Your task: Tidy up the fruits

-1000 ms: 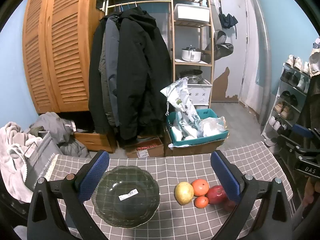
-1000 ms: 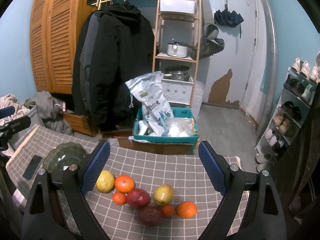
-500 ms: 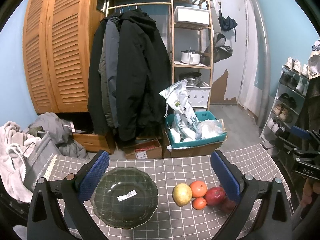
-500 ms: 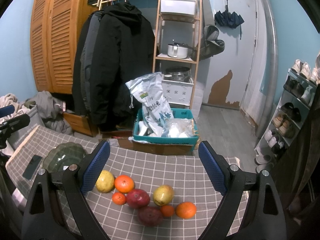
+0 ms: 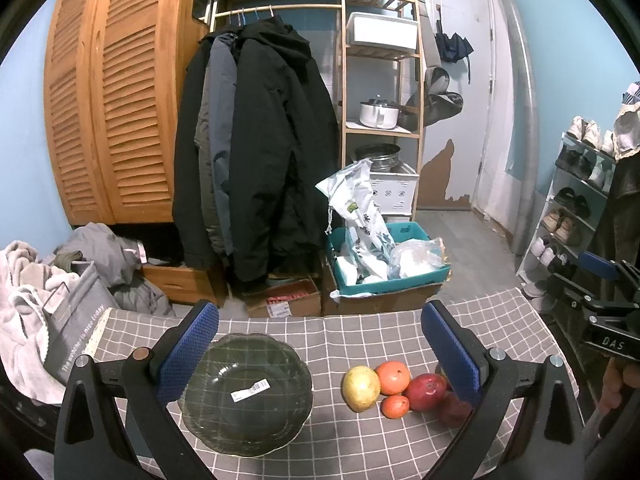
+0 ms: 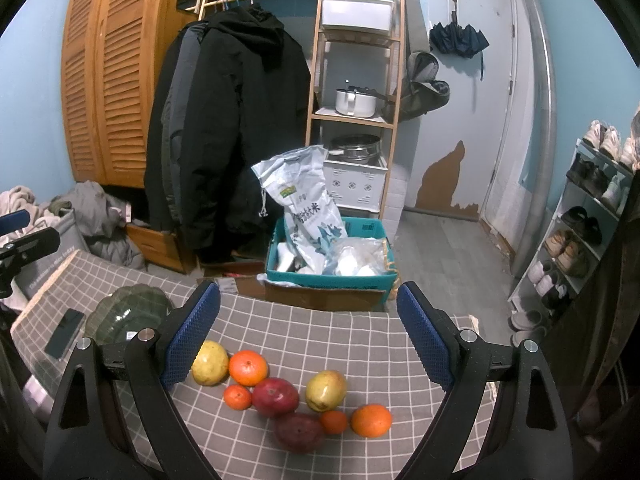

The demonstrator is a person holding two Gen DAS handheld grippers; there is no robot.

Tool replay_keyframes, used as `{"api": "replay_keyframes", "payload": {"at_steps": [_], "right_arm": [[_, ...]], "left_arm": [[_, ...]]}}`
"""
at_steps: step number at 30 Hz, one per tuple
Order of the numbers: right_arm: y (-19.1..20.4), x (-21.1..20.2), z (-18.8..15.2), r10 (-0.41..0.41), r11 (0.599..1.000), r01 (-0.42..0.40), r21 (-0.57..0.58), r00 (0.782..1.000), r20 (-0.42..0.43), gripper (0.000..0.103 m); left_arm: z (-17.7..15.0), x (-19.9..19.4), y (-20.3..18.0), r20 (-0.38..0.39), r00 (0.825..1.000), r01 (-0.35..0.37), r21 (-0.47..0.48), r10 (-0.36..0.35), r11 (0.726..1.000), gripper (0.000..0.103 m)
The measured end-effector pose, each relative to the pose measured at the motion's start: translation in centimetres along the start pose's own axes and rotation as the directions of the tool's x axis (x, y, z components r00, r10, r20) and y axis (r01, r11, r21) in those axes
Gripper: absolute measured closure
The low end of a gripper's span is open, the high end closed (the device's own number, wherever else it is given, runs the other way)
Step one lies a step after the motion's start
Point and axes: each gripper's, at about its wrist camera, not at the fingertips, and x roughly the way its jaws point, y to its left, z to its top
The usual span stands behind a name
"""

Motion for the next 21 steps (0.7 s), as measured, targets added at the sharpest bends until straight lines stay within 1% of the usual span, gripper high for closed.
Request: {"api": "replay_keyframes", "payload": {"at_steps": [21], "right_arm": [[0.11, -0.03, 0.07, -0.001, 1.0, 0.001, -0.004, 1.0, 0.001, 0.015]], "left_arm": [[-0.11, -0.05, -0.11, 0.0, 1.0, 0.003, -0.005, -0.003, 1.0, 0.001]]}}
